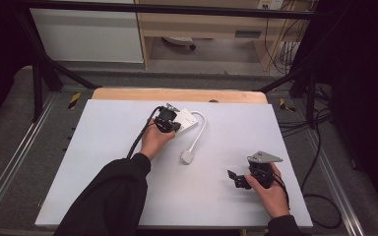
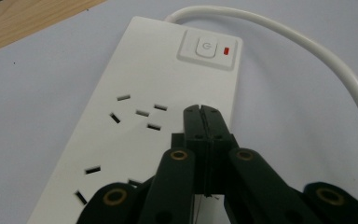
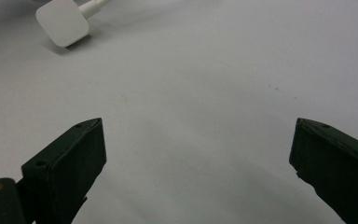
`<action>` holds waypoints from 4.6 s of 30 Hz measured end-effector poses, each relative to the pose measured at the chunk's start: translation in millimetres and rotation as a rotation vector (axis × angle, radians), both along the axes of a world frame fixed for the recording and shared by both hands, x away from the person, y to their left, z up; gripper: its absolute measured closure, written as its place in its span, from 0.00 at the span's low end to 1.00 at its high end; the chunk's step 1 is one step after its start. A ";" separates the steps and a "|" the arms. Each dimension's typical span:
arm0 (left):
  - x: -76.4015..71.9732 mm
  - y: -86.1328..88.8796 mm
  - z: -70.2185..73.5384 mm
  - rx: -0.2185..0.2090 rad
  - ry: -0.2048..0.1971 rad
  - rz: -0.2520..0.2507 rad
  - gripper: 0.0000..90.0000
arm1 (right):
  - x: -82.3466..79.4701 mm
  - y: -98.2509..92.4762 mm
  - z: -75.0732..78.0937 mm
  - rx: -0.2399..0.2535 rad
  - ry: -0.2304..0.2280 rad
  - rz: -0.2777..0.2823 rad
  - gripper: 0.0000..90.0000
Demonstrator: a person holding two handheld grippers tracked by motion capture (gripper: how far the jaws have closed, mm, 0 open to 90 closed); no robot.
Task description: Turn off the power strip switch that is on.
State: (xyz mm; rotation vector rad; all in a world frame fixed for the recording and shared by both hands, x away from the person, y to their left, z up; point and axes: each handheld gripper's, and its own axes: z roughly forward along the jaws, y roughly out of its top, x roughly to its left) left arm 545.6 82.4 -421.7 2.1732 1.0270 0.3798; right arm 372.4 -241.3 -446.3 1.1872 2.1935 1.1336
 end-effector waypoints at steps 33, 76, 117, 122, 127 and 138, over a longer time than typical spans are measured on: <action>-12.0 -2.4 6.9 -0.032 0.044 -0.056 1.00 | 0.4 0.2 1.0 0.003 -0.007 0.002 0.05; -43.9 29.1 37.7 0.049 0.110 -0.040 0.18 | -0.2 0.0 1.2 0.006 -0.002 -0.005 0.05; -152.3 156.9 42.7 -0.124 -0.060 0.132 0.12 | 0.4 -0.2 -0.3 -0.011 0.007 -0.010 0.05; -165.6 167.8 37.6 -0.149 -0.071 0.155 0.13 | 0.0 0.0 -0.3 -0.010 0.011 -0.012 0.05; -174.9 181.6 34.3 -0.167 -0.089 0.184 0.13 | -0.2 -0.1 -0.3 -0.010 0.011 -0.011 0.05; -195.2 212.9 21.2 -0.214 -0.121 0.267 0.13 | 0.4 -0.1 -0.8 -0.012 0.011 -0.013 0.05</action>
